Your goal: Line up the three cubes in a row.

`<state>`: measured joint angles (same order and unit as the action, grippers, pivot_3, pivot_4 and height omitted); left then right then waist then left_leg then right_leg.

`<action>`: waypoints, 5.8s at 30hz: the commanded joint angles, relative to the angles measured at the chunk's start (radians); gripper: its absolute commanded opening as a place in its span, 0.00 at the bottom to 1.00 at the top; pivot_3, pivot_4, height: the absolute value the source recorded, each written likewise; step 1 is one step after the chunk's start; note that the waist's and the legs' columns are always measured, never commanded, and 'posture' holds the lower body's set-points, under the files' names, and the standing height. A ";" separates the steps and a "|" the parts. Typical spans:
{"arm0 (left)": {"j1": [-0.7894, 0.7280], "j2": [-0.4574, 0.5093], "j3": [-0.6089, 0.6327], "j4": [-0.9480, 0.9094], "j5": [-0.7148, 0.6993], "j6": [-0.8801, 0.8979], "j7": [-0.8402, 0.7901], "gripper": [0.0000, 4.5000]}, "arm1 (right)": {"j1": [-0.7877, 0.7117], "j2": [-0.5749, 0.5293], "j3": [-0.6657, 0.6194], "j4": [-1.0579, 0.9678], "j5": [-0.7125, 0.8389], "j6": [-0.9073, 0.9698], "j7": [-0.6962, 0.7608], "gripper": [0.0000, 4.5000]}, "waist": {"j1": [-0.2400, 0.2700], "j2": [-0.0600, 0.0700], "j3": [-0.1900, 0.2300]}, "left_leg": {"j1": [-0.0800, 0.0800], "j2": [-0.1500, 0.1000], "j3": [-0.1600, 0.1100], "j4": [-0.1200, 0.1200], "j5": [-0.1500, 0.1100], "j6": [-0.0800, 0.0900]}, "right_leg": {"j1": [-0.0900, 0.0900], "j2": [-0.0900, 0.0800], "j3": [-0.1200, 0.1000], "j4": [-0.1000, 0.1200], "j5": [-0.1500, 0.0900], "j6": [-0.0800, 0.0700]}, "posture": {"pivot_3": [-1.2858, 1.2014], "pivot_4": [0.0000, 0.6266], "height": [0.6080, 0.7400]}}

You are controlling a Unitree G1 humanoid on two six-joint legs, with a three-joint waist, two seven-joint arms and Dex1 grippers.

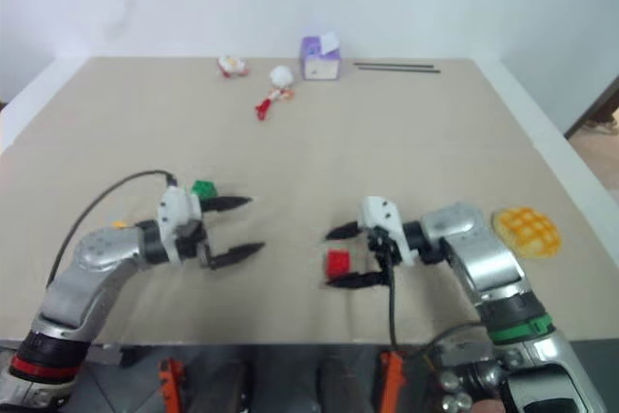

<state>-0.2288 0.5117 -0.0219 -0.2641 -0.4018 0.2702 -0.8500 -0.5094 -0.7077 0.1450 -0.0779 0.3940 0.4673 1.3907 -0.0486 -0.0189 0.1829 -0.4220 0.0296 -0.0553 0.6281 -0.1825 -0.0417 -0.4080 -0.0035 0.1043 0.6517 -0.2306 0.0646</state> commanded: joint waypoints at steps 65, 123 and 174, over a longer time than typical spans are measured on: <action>-0.110 0.022 -0.206 0.114 0.049 -0.093 -0.298 0.30 | 0.075 -0.125 -0.118 -0.357 0.121 0.148 -0.217 1.00 | 0.001 -0.002 0.000 | 0.000 0.000 0.000 -0.003 0.000 -0.002 | -0.001 0.000 -0.001 0.000 -0.004 -0.005 | 0.52 0.24 1.00; -0.020 -0.083 0.224 -0.251 -0.204 0.264 0.261 1.00 | -0.021 -0.033 -0.150 -0.330 0.311 0.225 -0.355 1.00 | -0.002 -0.003 0.001 | 0.000 0.000 -0.001 -0.003 0.000 -0.002 | 0.000 0.000 -0.001 -0.001 -0.001 0.001 | 0.52 0.24 1.00; 0.167 0.247 0.329 0.382 -0.017 -0.024 -0.141 0.88 | -0.117 0.092 0.022 -0.237 0.159 0.114 -0.265 1.00 | 0.001 -0.005 0.001 | -0.001 0.003 0.000 -0.008 0.000 -0.002 | -0.005 -0.001 -0.006 0.000 -0.005 -0.010 | 0.52 0.24 1.00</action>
<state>-0.0544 0.7579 0.2987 0.1216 -0.4183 0.2633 -0.9906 -0.6247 -0.6067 0.1933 -0.2852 0.5374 0.5865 1.1151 -0.0477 -0.0238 0.1840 -0.4230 0.0328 -0.0553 0.6197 -0.1821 -0.0434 -0.4135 -0.0043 0.0981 0.6522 -0.2357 0.0546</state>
